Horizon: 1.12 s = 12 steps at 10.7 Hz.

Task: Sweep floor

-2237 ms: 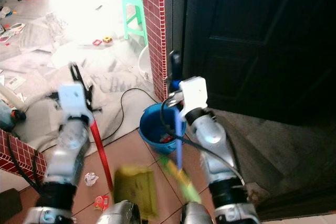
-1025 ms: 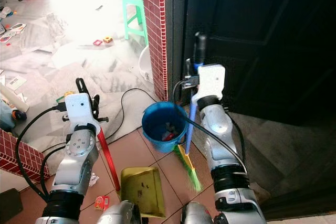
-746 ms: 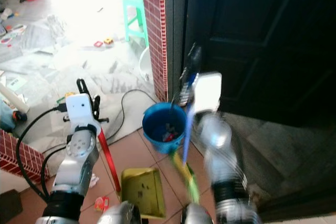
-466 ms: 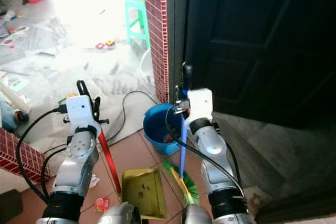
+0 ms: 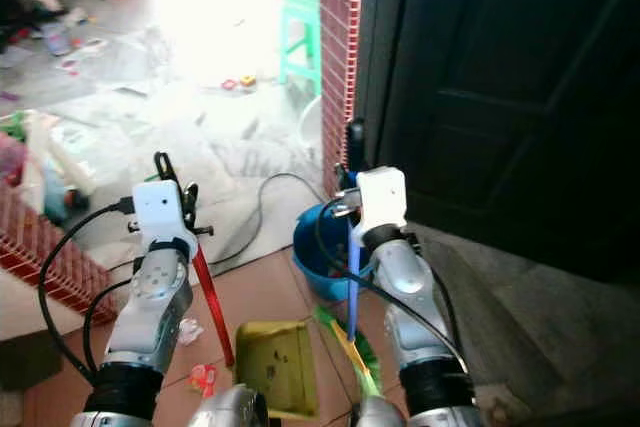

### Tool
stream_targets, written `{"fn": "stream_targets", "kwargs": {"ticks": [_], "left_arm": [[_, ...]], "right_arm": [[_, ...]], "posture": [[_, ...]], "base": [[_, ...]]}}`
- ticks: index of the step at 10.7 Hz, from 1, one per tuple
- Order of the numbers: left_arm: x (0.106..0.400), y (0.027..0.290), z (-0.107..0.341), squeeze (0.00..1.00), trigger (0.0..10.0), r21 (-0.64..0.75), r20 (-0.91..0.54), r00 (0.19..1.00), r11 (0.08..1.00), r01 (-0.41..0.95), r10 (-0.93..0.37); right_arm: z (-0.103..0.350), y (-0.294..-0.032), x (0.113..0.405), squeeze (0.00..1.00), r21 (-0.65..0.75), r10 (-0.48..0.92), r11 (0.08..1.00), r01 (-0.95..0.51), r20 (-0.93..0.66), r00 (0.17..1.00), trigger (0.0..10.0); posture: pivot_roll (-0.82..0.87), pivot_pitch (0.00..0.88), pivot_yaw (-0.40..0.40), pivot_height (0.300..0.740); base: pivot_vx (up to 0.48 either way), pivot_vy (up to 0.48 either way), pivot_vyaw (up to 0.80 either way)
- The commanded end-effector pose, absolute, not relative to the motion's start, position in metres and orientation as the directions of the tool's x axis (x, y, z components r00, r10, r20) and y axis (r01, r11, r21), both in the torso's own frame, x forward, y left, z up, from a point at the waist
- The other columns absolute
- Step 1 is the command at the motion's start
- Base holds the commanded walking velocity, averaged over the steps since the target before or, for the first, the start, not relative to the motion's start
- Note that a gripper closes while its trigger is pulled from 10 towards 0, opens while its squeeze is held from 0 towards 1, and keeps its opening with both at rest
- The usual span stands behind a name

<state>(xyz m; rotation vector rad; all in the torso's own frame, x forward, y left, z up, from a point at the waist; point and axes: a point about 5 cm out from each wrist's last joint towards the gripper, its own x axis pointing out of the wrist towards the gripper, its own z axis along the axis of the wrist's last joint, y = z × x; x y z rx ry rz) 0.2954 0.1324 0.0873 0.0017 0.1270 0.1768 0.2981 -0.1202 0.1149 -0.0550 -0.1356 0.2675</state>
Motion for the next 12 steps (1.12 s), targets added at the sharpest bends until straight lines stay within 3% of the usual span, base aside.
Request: {"fn": "stream_targets", "kwargs": {"ticks": [1, 5, 12], "left_arm": [[0.299, 0.128, 0.095, 0.00, 10.0, -0.009, -0.106, 0.978, 0.984, -0.180, 0.178], [0.304, 0.131, 0.100, 0.00, 10.0, -0.013, -0.095, 0.978, 0.983, -0.185, 0.183], [0.309, 0.132, 0.107, 0.00, 10.0, -0.036, -0.082, 0.974, 0.976, -0.214, 0.210]], "right_arm": [[0.124, -0.116, 0.302, 0.00, -0.073, 0.270, 0.962, -0.262, 0.156, 0.950, 10.0], [0.129, -0.119, 0.309, 0.00, -0.089, 0.253, 0.966, -0.241, 0.168, 0.953, 10.0], [0.139, -0.118, 0.323, 0.00, -0.100, 0.257, 0.965, -0.241, 0.200, 0.945, 10.0]], "posture": [[-0.12, 0.004, 0.077, 0.740], [-0.11, 0.027, 0.080, 0.740], [-0.11, 0.006, 0.077, 0.740]], "base": [[0.000, 0.000, 0.00], [0.000, 0.000, 0.00], [-0.184, 0.000, 0.00]]}}
